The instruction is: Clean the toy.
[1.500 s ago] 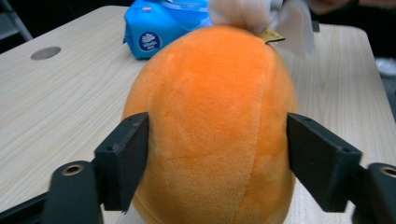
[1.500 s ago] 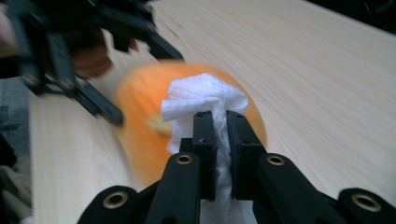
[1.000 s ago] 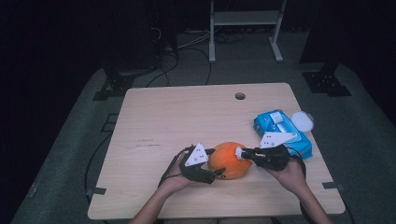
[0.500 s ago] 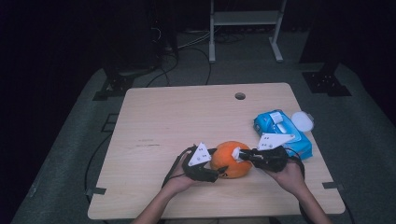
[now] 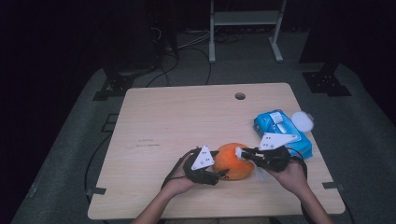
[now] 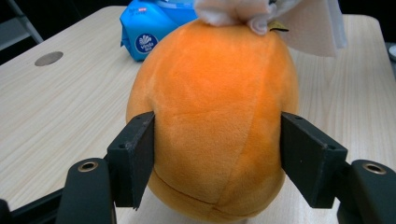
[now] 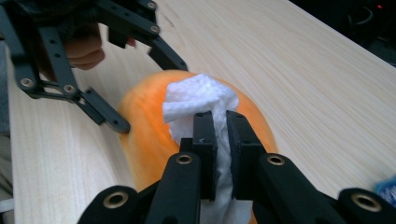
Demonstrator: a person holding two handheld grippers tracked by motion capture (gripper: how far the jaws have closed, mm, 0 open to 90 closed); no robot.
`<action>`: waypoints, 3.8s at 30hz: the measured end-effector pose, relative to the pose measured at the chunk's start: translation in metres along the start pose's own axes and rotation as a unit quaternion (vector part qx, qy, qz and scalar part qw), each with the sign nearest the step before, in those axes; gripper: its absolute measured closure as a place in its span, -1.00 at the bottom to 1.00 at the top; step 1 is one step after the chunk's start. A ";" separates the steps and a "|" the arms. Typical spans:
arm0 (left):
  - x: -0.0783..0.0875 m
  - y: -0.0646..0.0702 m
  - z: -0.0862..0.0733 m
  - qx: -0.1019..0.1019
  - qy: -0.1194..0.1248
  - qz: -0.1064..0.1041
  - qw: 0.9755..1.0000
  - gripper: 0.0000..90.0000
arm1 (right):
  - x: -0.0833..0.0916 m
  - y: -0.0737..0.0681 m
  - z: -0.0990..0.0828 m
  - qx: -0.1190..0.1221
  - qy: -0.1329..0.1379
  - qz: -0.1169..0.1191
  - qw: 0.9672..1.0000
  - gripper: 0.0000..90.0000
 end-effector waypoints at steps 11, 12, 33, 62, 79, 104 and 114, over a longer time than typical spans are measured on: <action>-0.002 0.009 -0.001 -0.049 -0.023 0.007 0.999 -0.27 | -0.025 -0.035 0.020 0.037 0.001 0.051 0.998 0.83; -0.002 0.007 -0.002 -0.045 -0.021 0.006 0.999 -0.26 | -0.023 -0.032 0.019 0.034 0.003 0.048 0.998 0.83; 0.002 -0.006 -0.008 0.042 -0.008 -0.034 0.999 -0.36 | -0.011 -0.014 0.004 0.007 0.005 0.031 0.999 0.83; 0.010 -0.025 -0.007 0.017 -0.002 -0.013 1.000 -0.59 | -0.023 -0.006 -0.012 -0.007 -0.002 0.025 1.000 0.83; 0.011 -0.037 -0.015 0.079 -0.002 -0.034 0.996 -0.58 | -0.021 -0.001 -0.026 -0.041 -0.007 0.039 0.998 0.83; 0.010 -0.024 -0.015 0.025 -0.011 -0.048 0.998 -0.56 | -0.021 0.007 -0.031 -0.054 -0.005 0.040 0.998 0.83; 0.009 -0.030 -0.016 0.080 -0.017 -0.054 0.995 -0.80 | -0.022 -0.004 -0.016 -0.047 0.018 0.064 0.997 0.82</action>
Point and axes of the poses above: each handheld gripper's, and its own axes: x roughly backward along the jaws, z roughly out of its top, y roughly to its right, the point moved 6 cm from there along -x, roughly forward along the jaws, and after that the axes turned 9 degrees about x, right-handed, at the moved point
